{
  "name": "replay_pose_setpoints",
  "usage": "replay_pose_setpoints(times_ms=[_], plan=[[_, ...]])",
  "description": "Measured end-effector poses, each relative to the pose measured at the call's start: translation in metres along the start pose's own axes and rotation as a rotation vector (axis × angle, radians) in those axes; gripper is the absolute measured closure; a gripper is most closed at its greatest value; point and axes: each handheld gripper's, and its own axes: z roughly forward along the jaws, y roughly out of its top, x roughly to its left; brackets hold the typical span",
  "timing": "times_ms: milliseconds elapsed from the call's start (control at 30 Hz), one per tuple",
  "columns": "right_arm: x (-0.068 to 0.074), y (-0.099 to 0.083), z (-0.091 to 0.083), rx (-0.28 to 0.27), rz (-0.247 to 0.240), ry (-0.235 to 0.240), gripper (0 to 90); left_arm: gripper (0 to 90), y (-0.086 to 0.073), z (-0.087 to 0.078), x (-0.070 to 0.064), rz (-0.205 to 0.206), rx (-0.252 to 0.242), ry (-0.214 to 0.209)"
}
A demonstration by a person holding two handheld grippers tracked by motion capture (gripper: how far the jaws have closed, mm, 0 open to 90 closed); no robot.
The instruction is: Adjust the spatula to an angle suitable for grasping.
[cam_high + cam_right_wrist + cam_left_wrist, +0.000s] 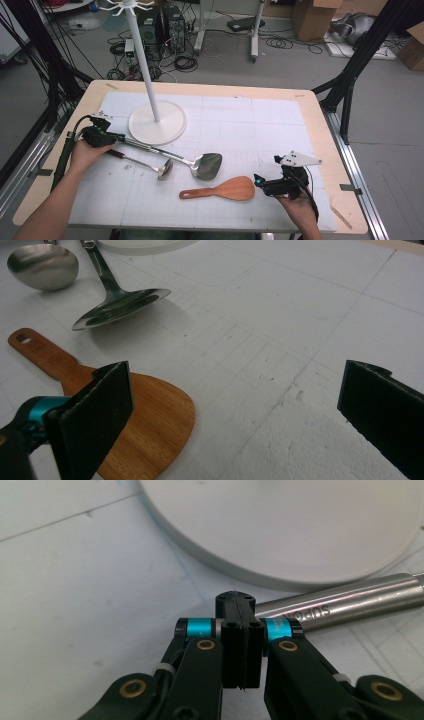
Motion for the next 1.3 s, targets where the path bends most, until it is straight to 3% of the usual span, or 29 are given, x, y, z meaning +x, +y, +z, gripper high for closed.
replay_pose_setpoints(times_ms=[500,933,1300], plan=[[0.001,0.001,0.001,0.002,-0.008,0.007,0.4,89.6,0.004,0.012,-0.039,0.032,-0.003,-0.077],[0.004,0.003,0.005,0.015,-0.021,0.018,0.4,89.6,0.004,0.018,-0.056,0.035,-0.026,-0.095],[0.014,0.019,0.022,0.034,-0.054,0.074,0.4,89.6,0.004,0.022,-0.068,0.052,-0.042,-0.113]])
